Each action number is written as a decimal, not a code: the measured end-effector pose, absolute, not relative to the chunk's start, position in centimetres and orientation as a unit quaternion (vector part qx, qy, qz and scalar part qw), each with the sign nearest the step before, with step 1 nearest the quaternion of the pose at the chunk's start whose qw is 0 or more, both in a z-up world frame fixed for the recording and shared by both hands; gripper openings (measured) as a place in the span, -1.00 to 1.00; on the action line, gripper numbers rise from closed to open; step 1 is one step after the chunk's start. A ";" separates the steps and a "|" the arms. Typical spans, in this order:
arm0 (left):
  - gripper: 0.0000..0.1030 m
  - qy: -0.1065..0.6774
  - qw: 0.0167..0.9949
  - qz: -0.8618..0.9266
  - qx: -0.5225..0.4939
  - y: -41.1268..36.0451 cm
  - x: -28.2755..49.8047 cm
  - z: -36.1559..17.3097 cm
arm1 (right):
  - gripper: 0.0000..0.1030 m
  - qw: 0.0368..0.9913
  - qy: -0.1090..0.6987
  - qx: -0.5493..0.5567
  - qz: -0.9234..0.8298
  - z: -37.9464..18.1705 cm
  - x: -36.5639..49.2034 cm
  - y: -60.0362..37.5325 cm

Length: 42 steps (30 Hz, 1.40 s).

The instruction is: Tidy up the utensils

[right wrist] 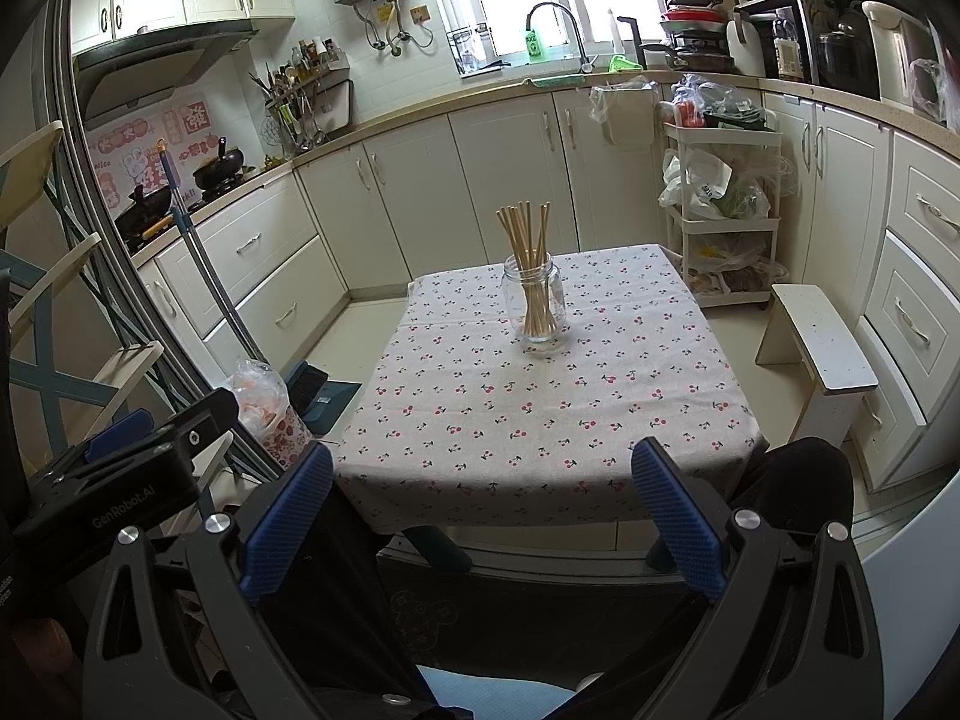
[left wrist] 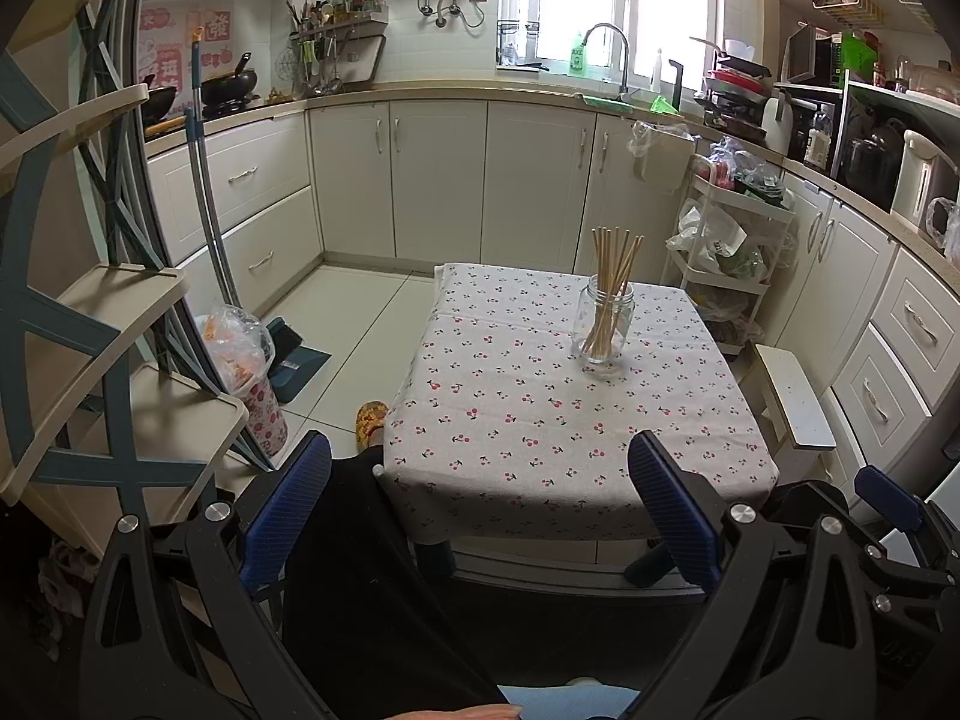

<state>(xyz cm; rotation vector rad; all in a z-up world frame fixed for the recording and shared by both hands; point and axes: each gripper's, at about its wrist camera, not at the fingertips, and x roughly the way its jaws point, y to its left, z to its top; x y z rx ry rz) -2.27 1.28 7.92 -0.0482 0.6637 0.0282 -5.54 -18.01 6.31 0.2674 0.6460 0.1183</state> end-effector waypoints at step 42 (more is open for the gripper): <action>0.85 0.327 0.945 0.004 -0.026 -0.1 -1.0 7.7 | 0.86 0.936 0.319 0.142 0.045 5.9 -5.2 -18.5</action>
